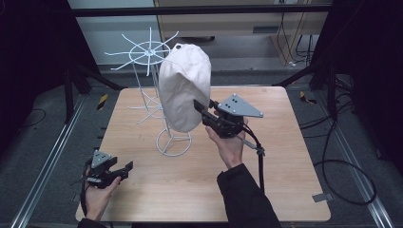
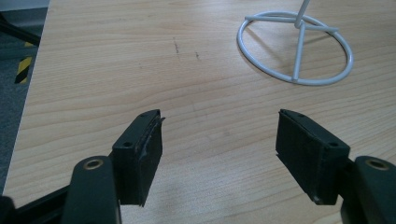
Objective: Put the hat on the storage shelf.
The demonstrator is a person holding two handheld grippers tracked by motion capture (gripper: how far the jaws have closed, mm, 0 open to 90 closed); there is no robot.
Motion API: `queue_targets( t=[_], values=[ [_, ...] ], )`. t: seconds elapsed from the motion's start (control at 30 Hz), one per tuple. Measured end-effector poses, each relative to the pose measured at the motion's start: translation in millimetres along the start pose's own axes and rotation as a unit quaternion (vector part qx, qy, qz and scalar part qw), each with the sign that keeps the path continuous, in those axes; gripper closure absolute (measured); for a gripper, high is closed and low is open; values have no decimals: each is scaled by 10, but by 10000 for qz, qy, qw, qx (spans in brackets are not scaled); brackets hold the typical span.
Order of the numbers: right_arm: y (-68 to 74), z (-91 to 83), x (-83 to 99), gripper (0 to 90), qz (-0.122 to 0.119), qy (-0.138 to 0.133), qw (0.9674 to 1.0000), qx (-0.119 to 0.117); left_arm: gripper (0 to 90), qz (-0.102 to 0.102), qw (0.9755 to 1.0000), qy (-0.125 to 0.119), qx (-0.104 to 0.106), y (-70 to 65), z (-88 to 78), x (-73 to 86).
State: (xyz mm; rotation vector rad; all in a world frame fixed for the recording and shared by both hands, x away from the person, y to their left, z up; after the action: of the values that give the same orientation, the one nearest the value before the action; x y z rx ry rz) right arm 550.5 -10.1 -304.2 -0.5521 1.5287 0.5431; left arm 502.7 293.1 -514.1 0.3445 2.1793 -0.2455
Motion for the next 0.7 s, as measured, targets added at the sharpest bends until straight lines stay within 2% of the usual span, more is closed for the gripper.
queue_targets(
  t=[0.33, 0.7],
  values=[
    [-116, -53, 32, 610, 86, 29, 9999, 138, 316, 9, 10000, 15, 2, 1, 8, 1],
    [-333, -120, 92, 556, 189, 170, 9993, 267, 313, 3, 10000, 15, -5, 8, 12, 5]
  ],
)
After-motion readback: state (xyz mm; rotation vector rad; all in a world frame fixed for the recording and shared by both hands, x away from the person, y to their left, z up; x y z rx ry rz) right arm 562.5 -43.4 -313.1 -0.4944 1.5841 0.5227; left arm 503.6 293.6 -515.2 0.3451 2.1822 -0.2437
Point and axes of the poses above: each handheld gripper's, and its own axes: z roughly forward along the jaws, x roughly out of its underside, y roughly to its left, the point moved 9 cm from there along z, roughly forward along the jaws, and after that the axes turned 1 degree about x, right-handed, at the moved point
